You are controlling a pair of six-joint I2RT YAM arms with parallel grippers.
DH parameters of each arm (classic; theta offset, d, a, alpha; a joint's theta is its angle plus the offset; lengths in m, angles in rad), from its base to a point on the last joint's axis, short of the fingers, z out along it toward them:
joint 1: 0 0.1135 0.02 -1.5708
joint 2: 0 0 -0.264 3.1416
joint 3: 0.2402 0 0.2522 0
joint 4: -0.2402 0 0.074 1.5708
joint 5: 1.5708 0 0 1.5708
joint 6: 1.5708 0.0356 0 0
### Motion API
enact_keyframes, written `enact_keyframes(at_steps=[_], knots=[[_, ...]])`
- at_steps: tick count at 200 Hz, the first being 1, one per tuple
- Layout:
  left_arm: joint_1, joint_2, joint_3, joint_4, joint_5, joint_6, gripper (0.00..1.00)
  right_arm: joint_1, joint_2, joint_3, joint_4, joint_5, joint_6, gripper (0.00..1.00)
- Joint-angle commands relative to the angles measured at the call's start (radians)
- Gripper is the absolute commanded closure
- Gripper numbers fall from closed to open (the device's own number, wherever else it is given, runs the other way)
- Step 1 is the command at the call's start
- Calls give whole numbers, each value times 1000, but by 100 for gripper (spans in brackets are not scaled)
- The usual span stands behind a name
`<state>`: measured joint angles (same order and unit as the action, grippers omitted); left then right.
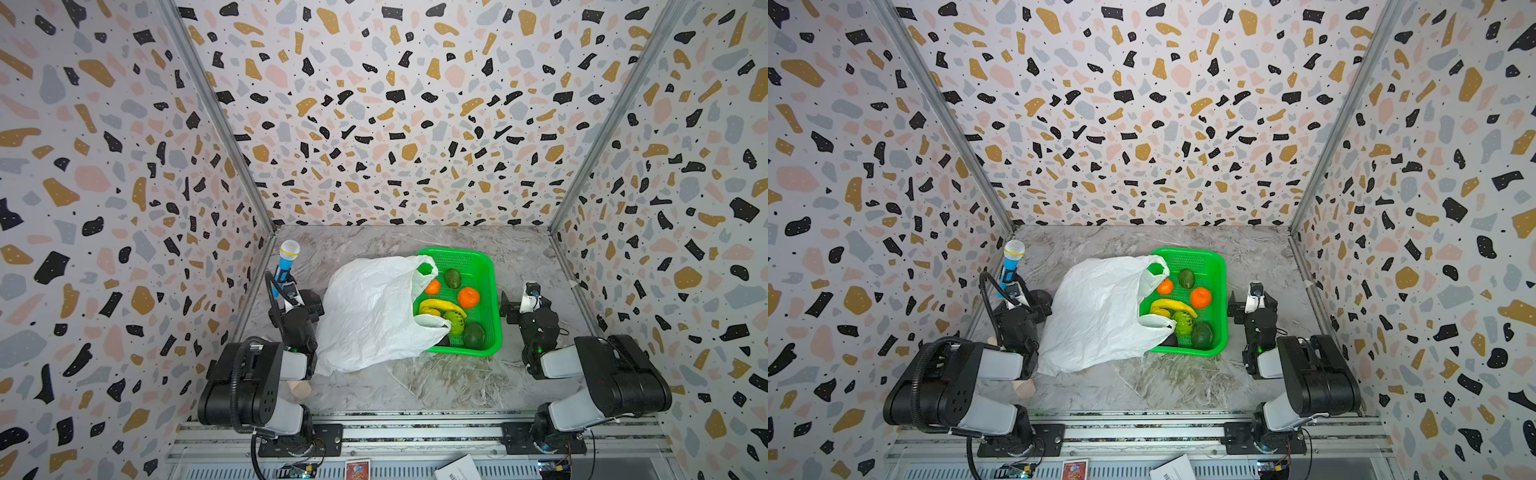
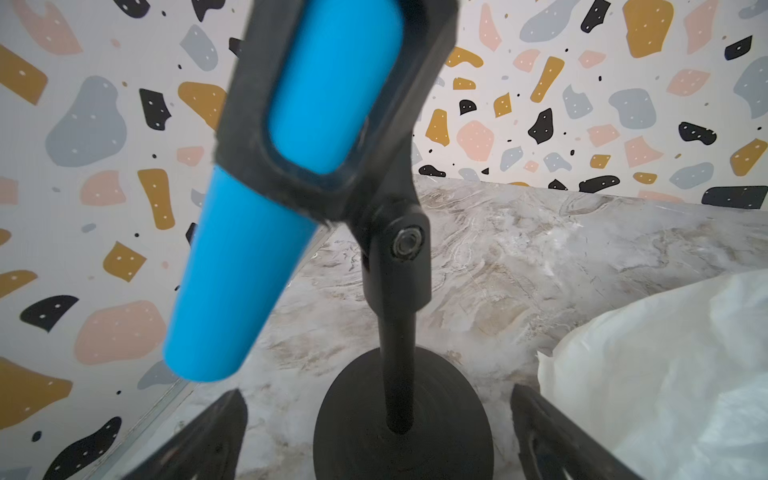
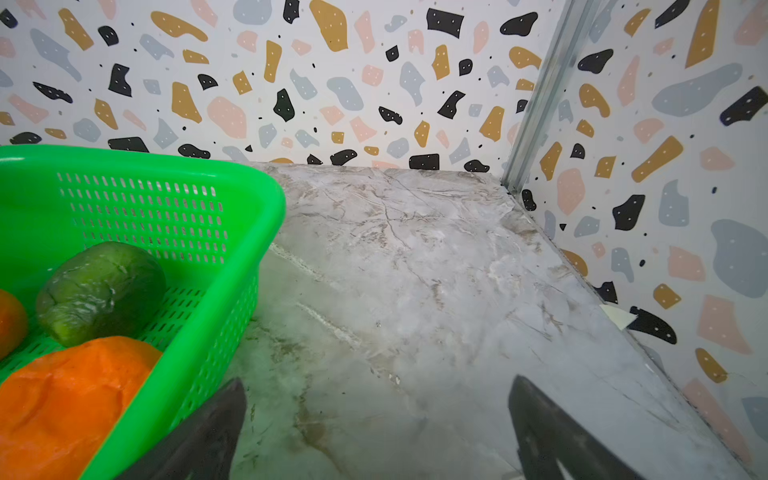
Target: Place the fruits into the plastic bag
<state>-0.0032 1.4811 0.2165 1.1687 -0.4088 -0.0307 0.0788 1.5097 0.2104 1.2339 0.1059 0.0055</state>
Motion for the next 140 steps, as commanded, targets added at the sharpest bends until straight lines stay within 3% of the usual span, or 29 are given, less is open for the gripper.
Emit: enact_keyframes(at_steps=[1,140], knots=[[-12,5,17,37,-33,-1,1,7,-20,-4,12,-3,-6,1],[-23,3,11,48,-51,3,1,7,-20,-4,10,-3,-7,1]])
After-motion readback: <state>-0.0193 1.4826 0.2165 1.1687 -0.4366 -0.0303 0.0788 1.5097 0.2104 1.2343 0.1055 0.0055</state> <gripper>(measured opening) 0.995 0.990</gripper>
